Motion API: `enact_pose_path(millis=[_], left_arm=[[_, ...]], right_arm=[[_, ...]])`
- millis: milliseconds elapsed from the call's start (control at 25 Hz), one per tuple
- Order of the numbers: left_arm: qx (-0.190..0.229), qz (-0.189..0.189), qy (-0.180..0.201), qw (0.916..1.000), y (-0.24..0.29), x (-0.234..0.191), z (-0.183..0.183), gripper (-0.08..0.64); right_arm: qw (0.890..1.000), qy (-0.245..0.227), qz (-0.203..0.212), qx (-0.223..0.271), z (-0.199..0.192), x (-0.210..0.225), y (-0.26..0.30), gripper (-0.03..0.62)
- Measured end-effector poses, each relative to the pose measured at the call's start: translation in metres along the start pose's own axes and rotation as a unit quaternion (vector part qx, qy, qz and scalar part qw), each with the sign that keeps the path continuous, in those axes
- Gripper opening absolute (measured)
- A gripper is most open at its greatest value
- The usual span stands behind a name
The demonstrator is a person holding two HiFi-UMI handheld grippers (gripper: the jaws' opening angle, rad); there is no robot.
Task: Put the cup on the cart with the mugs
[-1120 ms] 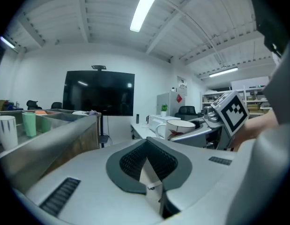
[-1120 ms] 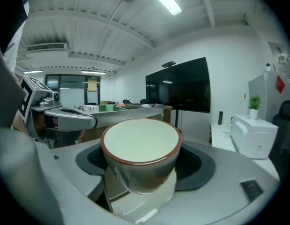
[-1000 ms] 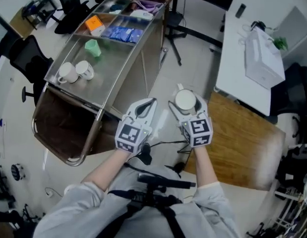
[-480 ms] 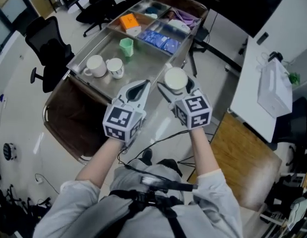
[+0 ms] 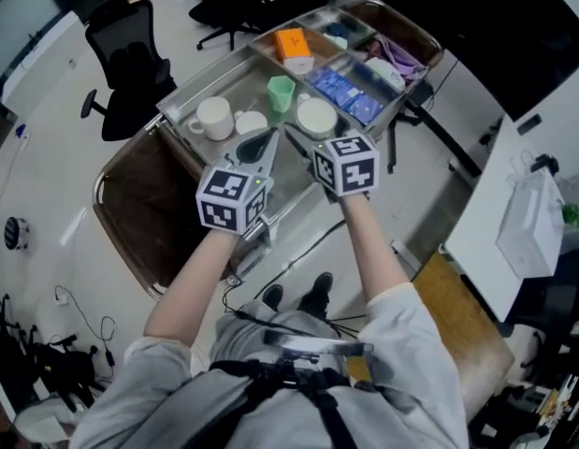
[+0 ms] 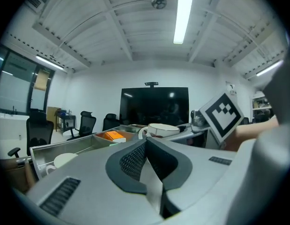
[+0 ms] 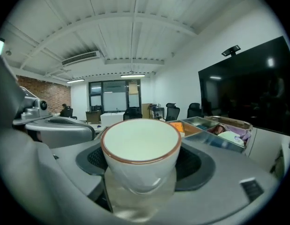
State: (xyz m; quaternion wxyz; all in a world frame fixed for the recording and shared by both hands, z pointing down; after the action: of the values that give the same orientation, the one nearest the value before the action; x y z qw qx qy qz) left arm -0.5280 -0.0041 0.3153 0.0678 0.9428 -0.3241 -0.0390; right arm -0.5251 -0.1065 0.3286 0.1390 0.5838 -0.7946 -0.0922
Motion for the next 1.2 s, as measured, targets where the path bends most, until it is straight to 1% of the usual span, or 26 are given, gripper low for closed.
enact_pose_path(millis=[120,280,520,680,880,1080,1200], left_arm=[[-0.005,0.018,-0.01,0.9998,0.008,-0.008,-0.001,0.005],[-0.007,0.034,-0.018,0.9992,0.02,-0.013,-0.004,0.005],[-0.008,0.054,-0.026,0.9982,0.026,-0.022,-0.007,0.005],[-0.013,0.059,-0.028,0.9978,0.03,-0.026,-0.011,0.005],[-0.016,0.063,-0.034,0.9973,0.033,-0.027,-0.017,0.005],[-0.016,0.067,-0.036,0.997,0.033,-0.031,-0.019,0.005],[-0.018,0.068,-0.036,0.9969,0.032,-0.032,-0.021,0.005]], right_arm=[[1.0,0.001,0.018,-0.025,-0.001,0.012,0.026,0.407],[0.998,0.007,0.031,-0.058,-0.006,0.034,0.052,0.407],[0.992,0.003,0.06,-0.112,-0.02,0.045,0.076,0.407],[0.987,0.006,0.07,-0.147,-0.03,0.051,0.089,0.407],[0.978,0.005,0.089,-0.191,-0.045,0.051,0.103,0.407],[0.971,0.008,0.098,-0.217,-0.057,0.052,0.111,0.407],[0.97,0.009,0.1,-0.223,-0.061,0.053,0.115,0.407]])
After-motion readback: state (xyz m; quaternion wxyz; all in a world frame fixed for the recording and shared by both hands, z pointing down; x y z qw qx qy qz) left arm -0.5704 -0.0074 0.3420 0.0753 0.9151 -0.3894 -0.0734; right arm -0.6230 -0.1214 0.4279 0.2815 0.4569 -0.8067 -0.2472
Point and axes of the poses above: the fingertips, and each gripper's own axes: y forward along the fingers, x to its right, z out of its top, the point moved 3 cm from there along -y, backward along the fingers, and after that the axes turned 15 degrees about z, right-handed, at the moved point
